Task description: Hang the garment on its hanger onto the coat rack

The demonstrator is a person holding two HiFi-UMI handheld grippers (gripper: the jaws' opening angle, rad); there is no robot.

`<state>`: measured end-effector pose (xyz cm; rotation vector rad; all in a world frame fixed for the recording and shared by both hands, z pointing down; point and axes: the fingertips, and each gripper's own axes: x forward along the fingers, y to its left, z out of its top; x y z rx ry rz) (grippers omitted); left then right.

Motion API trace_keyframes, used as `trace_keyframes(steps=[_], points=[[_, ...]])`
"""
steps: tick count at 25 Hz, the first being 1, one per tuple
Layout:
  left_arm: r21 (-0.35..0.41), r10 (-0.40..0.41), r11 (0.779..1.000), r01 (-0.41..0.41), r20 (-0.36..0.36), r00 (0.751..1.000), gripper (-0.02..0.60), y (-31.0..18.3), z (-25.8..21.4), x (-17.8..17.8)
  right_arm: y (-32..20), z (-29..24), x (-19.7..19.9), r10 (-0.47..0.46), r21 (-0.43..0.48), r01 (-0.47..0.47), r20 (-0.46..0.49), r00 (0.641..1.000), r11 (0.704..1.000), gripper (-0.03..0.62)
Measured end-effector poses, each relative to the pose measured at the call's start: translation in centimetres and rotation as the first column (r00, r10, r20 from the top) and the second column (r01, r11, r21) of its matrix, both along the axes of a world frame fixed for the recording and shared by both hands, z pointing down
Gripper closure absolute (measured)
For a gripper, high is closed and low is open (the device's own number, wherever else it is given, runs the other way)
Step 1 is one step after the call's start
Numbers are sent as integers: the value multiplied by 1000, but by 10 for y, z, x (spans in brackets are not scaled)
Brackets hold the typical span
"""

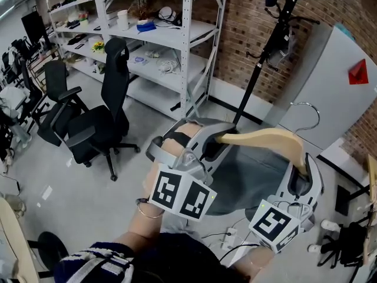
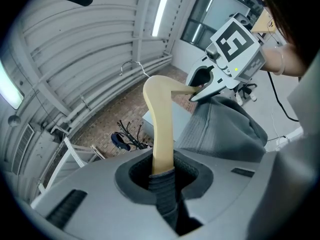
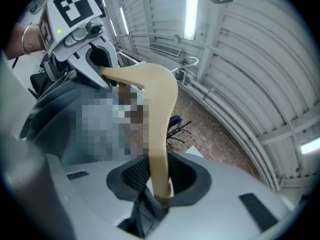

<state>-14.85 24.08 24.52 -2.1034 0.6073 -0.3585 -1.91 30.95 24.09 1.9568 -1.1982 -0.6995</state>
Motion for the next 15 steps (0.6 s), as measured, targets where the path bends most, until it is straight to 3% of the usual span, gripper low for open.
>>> trace_keyframes(steps=[8,15], points=[[-11,6,1000,-6,7,1000,529,-26,7,24,-25,6,24,2,-2,-2,2,1000,1000,500],[-17,31,999,-31,1,1000,529,-84,11,60,-80,9,58,26,-8,-26,-6,1000,1000,500]])
